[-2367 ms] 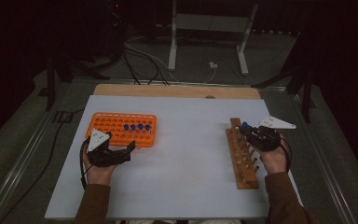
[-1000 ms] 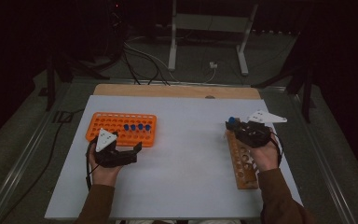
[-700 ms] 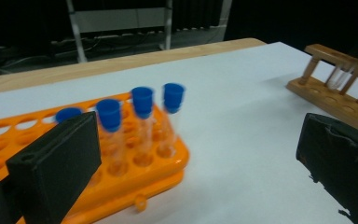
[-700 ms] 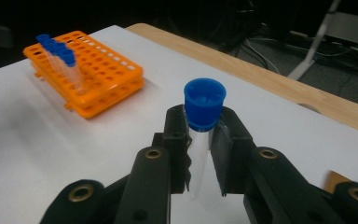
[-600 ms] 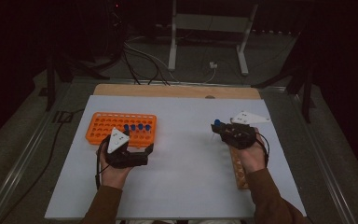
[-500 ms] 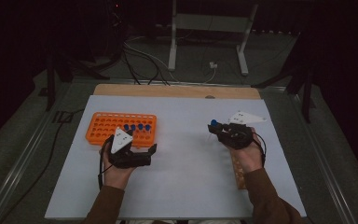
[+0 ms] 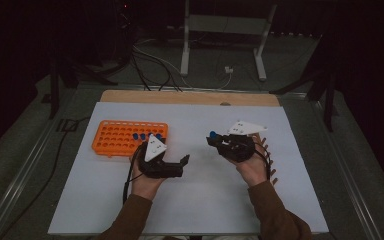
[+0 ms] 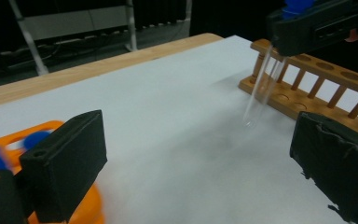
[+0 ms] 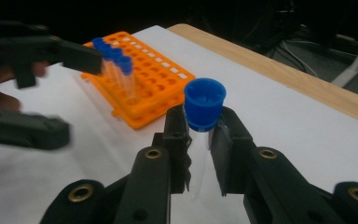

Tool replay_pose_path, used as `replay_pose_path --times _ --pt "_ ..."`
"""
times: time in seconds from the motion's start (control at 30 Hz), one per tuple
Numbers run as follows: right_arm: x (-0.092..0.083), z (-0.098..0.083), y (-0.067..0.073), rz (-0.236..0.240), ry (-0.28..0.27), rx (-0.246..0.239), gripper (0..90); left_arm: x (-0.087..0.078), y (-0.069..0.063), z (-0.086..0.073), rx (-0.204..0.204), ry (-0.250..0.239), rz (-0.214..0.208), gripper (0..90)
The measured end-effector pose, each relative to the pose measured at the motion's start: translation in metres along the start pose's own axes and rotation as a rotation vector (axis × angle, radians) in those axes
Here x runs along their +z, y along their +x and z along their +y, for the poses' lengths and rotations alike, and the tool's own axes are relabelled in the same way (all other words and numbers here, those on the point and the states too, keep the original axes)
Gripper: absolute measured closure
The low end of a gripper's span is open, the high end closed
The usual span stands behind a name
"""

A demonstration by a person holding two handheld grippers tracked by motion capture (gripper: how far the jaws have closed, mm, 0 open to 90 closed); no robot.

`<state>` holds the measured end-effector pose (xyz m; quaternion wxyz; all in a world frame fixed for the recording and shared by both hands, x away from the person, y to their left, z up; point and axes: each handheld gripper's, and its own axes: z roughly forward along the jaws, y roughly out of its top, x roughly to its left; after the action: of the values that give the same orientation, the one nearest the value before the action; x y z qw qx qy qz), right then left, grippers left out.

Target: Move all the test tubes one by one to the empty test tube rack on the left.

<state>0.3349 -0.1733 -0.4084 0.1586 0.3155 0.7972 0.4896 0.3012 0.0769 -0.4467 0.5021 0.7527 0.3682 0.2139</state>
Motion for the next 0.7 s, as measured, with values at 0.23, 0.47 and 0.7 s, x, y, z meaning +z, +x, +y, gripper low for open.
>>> replay_pose_path --times 0.23,0.47,0.7 --pt "0.012 0.003 0.014 0.043 0.007 -0.013 77.1 0.018 -0.014 0.002 0.031 0.004 -0.026 17.8" --pt "0.018 0.004 0.022 0.066 0.007 -0.018 77.1 0.024 -0.018 0.001 0.049 0.001 -0.043 49.1" --pt "0.02 0.004 0.024 0.077 0.007 -0.017 77.2 0.026 -0.018 0.001 0.051 -0.006 -0.064 67.5"
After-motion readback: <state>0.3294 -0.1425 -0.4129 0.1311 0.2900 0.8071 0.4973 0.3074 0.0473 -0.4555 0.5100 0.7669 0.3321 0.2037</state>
